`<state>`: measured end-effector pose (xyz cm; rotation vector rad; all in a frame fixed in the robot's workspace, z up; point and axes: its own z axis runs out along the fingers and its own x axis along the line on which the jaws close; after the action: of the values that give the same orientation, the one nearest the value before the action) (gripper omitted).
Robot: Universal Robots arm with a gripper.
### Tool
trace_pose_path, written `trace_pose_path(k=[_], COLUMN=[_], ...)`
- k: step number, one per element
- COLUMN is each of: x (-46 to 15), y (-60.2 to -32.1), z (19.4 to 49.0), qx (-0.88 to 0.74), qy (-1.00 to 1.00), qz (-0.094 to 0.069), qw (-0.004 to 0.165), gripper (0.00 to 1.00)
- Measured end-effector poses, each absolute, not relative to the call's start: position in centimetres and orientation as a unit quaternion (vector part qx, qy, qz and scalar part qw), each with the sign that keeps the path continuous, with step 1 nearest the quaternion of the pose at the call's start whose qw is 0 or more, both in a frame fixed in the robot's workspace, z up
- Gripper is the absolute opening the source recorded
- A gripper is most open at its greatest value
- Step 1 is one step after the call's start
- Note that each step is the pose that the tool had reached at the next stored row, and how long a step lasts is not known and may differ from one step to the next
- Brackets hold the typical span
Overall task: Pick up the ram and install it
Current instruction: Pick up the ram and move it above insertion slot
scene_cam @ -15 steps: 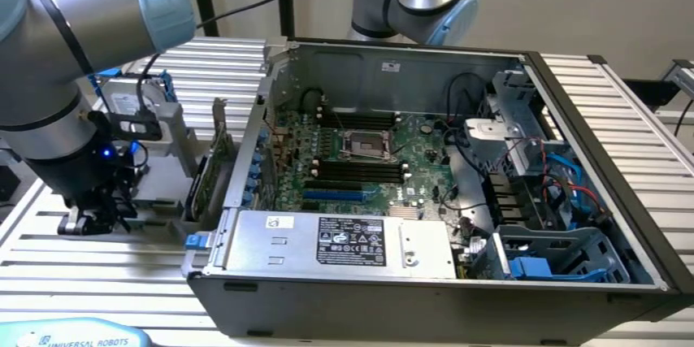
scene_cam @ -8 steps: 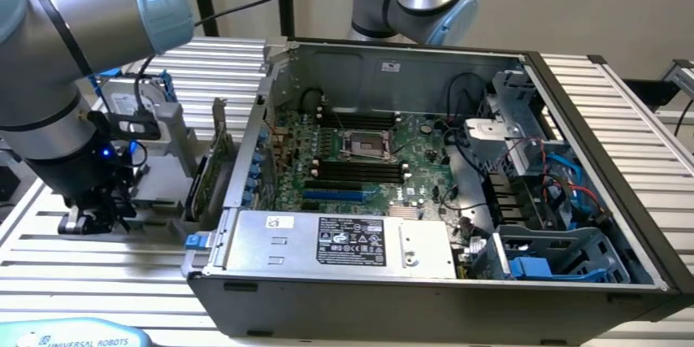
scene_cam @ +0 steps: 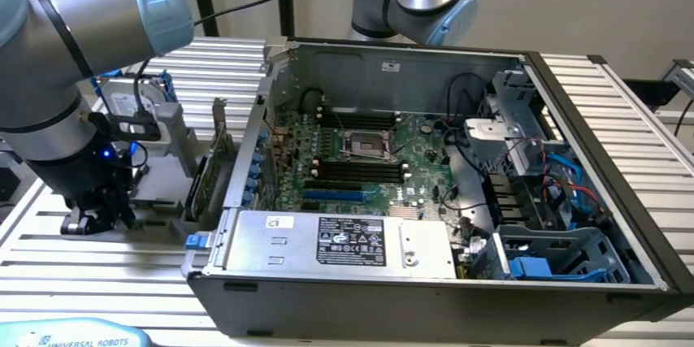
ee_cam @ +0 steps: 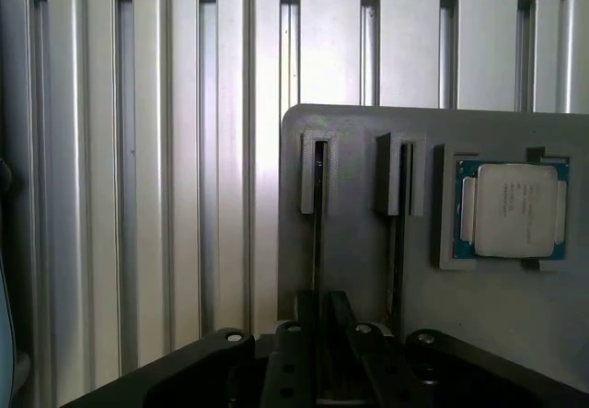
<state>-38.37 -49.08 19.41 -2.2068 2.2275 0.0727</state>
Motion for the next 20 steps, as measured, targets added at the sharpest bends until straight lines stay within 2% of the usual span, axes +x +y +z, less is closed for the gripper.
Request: trace_pose_path(k=[4,6,7,20], x=[-38.37,-38.37,-38.37,-38.37], y=[-49.08,-49.08,-49.08,-49.50], z=[19.41,19.41,19.41,19.41], qx=[-0.704,-0.704,-0.704,-0.704], qy=[0.710,0.710,0.710,0.710], qz=[0.023,0.023,0.023,0.023], qw=[0.003,0.003,0.003,0.003], gripper=[0.21,0.19,0.13,0.13])
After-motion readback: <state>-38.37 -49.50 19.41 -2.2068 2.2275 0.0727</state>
